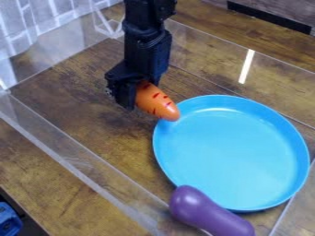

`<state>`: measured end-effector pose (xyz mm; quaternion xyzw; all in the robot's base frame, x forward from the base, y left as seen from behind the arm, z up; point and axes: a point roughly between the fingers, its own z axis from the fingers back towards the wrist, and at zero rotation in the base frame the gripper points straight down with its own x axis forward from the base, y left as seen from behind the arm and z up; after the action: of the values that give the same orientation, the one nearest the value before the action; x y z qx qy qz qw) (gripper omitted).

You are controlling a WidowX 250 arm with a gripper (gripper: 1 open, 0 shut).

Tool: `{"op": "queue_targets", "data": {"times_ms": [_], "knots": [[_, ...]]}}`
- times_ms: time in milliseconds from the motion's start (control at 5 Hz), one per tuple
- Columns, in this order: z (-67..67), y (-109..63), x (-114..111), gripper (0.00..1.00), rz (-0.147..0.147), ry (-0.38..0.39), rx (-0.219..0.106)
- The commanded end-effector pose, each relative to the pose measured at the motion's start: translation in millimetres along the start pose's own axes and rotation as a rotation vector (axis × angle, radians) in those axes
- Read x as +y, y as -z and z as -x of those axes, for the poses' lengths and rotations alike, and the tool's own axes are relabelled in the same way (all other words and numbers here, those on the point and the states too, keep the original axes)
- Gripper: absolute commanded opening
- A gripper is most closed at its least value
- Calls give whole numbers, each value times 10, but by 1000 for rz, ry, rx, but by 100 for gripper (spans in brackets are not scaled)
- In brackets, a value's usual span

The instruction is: Put the carrot on the blue tray

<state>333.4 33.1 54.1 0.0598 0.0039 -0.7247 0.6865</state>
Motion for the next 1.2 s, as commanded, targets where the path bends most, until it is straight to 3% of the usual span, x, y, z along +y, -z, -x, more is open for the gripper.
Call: {"op": "queue_targets", "data": {"times_ms": [0, 200, 1000], "knots": [[111, -303, 110, 0, -96, -46, 23], [119, -329, 98, 0, -99, -73, 32], [114, -381, -65, 0, -139, -6, 59]]}}
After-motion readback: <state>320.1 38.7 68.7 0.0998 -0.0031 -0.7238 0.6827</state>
